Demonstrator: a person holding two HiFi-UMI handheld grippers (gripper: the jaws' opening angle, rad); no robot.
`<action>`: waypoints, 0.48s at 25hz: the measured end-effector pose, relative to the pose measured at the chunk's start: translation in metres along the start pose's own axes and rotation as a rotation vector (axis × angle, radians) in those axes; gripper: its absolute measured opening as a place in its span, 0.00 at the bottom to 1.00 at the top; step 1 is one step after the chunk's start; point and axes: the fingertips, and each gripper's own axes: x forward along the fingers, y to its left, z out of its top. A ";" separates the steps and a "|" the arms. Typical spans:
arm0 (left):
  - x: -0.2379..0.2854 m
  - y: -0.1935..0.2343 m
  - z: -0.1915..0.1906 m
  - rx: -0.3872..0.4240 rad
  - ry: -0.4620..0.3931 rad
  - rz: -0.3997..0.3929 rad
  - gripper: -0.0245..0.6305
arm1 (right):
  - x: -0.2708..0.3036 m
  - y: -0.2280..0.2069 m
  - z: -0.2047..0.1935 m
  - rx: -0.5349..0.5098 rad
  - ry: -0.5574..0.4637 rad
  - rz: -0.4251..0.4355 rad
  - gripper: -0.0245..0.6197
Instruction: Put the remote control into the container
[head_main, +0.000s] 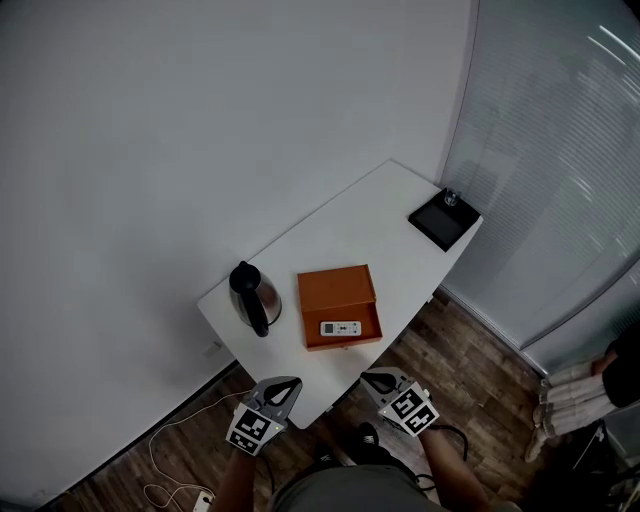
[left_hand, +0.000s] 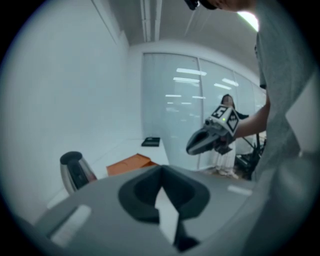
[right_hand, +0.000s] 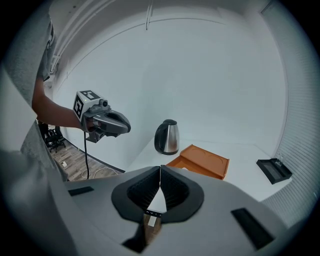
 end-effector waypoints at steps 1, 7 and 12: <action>0.000 -0.002 -0.001 0.010 0.008 -0.003 0.04 | 0.000 0.001 0.000 -0.004 0.001 -0.002 0.06; -0.002 -0.009 -0.007 0.024 0.027 -0.024 0.04 | 0.000 0.005 0.002 -0.007 0.001 -0.006 0.06; -0.001 -0.012 -0.010 0.019 0.025 -0.036 0.04 | 0.002 0.007 -0.002 -0.008 0.007 -0.009 0.06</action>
